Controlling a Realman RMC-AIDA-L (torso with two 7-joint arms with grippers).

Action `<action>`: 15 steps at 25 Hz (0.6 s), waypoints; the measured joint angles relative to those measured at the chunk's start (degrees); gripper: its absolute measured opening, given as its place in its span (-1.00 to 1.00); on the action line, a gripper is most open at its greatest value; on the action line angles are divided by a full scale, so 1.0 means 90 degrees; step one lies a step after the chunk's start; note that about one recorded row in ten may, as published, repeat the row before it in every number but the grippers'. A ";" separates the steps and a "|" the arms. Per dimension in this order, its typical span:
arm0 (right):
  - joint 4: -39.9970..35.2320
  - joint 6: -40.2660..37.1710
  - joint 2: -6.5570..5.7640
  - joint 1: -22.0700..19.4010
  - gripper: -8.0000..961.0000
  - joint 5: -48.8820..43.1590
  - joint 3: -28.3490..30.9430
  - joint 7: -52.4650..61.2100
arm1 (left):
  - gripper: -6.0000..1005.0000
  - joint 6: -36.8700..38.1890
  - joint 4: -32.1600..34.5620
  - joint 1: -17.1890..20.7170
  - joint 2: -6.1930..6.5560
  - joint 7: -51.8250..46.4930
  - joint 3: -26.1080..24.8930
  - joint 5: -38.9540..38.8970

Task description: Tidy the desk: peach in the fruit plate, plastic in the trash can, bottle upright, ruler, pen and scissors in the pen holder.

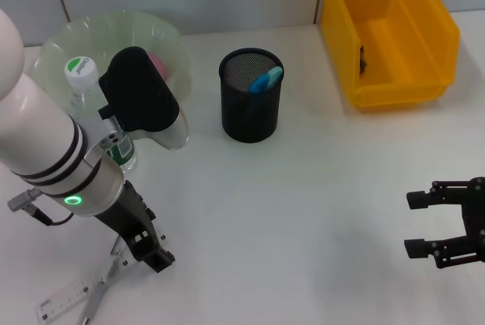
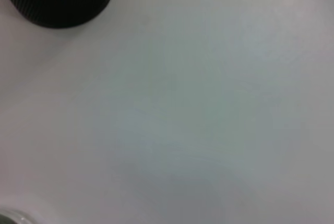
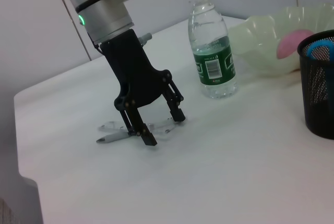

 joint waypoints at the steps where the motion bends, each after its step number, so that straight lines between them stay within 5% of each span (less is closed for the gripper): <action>1: 0.0002 0.0000 0.0003 0.0003 0.74 0.0000 0.0000 0.0000 | 0.50 -0.0013 -0.0031 -0.0002 0.0000 0.0003 0.0000 0.0000; 15: 0.0010 0.0000 0.0008 0.0006 0.74 0.0000 -0.0001 0.0000 | 0.49 -0.0026 -0.0190 -0.0014 0.0010 0.0025 0.0002 -0.0001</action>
